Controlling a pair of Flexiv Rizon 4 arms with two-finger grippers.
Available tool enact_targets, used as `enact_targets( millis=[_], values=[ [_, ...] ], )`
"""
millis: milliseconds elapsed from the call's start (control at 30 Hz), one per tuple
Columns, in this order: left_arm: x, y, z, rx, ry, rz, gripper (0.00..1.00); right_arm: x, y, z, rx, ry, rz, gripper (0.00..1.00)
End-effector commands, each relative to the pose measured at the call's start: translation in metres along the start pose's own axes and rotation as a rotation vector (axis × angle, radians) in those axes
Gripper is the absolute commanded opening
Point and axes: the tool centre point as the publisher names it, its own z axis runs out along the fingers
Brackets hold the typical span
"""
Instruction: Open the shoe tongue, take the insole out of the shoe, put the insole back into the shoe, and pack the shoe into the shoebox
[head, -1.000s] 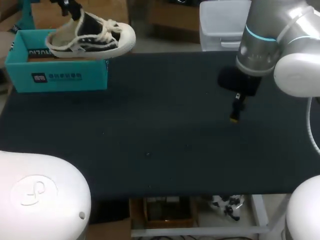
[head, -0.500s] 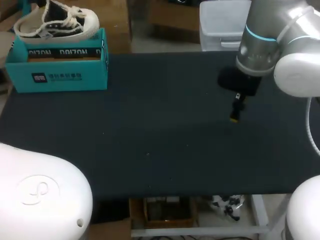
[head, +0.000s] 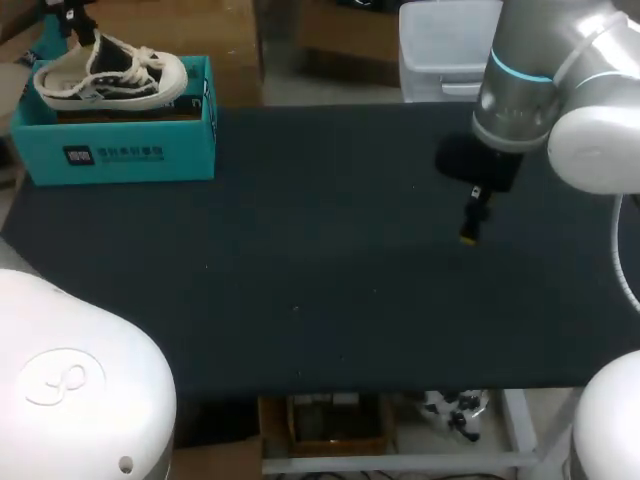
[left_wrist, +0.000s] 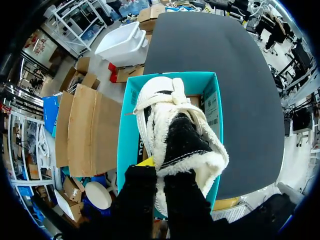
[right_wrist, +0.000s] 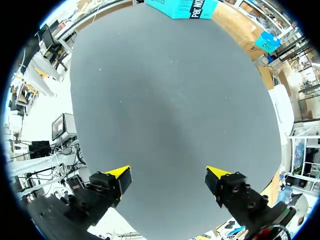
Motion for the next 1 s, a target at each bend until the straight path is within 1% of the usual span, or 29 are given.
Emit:
enact_targets(
  millis=[33,100,167,367,567,667,767,800,833,867,1000],
  values=[
    [-0.022,0.010,0.039,0.013,0.167,0.007,0.00,0.000,0.000,0.000,0.002,0.001,0.000,1.00],
    [-0.021,0.016,0.051,0.010,0.184,0.016,0.00,0.000,0.000,0.000,0.002,0.001,0.000,1.00],
    [-0.020,0.018,0.062,0.006,0.185,0.015,0.00,0.000,0.000,0.000,0.002,0.001,0.000,1.00],
    [-0.019,0.024,0.099,0.018,0.263,0.033,0.00,0.000,0.000,0.000,0.002,0.001,0.000,1.00],
    [-0.010,0.021,0.123,0.018,0.317,0.050,0.00,0.000,0.000,0.000,0.002,0.001,0.000,1.00],
    [-0.004,0.016,0.132,0.007,0.338,0.057,0.00,0.000,0.000,0.000,0.002,0.001,0.000,1.00],
    [0.000,0.012,0.136,-0.013,0.342,0.054,0.00,0.000,0.000,0.000,0.002,0.001,0.000,1.00],
    [0.001,0.011,0.135,-0.013,0.342,0.050,0.27,0.000,0.000,0.000,0.002,0.001,0.000,1.00],
    [0.003,0.010,0.133,-0.014,0.342,0.050,0.68,0.000,0.000,0.000,0.002,0.001,0.000,1.00],
    [0.004,0.009,0.130,-0.015,0.341,0.049,1.00,0.000,0.000,0.000,0.002,0.001,0.000,1.00],
    [0.008,0.003,0.112,-0.011,0.317,0.039,1.00,0.000,0.000,0.000,0.002,0.001,0.000,1.00]
  ],
)
